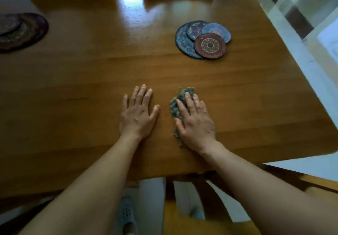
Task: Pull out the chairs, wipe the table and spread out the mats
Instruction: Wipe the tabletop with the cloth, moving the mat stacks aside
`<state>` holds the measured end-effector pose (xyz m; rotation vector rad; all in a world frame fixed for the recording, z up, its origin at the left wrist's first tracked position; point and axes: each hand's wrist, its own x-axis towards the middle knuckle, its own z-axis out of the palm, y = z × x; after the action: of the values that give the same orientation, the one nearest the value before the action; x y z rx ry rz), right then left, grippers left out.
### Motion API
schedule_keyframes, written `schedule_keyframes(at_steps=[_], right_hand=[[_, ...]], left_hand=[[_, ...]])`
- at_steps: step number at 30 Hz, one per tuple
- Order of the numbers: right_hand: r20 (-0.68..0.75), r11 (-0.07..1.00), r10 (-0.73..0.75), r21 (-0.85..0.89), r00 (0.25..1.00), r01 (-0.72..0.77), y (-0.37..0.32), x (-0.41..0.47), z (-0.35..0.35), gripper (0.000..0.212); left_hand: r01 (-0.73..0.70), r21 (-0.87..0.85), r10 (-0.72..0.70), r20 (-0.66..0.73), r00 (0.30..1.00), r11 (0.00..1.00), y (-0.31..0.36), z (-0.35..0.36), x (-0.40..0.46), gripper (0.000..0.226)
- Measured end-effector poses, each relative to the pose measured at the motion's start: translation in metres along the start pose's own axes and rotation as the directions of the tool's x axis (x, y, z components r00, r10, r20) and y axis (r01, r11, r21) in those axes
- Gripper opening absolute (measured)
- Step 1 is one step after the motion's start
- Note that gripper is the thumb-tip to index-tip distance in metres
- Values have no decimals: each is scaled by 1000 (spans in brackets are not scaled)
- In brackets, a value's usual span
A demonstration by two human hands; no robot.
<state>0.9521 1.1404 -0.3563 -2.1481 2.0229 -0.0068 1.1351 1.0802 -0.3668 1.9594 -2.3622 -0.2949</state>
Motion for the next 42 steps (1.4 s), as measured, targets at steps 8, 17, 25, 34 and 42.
schedule_keyframes(at_steps=[8, 17, 25, 34, 42], right_hand=[[139, 973, -180, -117, 974, 197, 143, -33, -21, 72], [-25, 800, 599, 79, 801, -595, 204, -47, -24, 69], [125, 954, -298, 16, 946, 298, 93, -15, -16, 56], [33, 962, -272, -12, 962, 272, 255, 0, -33, 65], [-86, 996, -46, 76, 995, 53, 365, -38, -41, 64]], left_hand=[[1, 36, -1, -6, 1000, 999, -1, -1, 2, 62], [4, 45, -3, -17, 1000, 999, -1, 0, 2, 62], [19, 25, -19, 16, 1000, 1000, -1, -2, 4, 63], [37, -180, -63, -140, 988, 983, 176, -1, 35, 44], [292, -327, -318, -26, 948, 899, 362, 54, 60, 56]])
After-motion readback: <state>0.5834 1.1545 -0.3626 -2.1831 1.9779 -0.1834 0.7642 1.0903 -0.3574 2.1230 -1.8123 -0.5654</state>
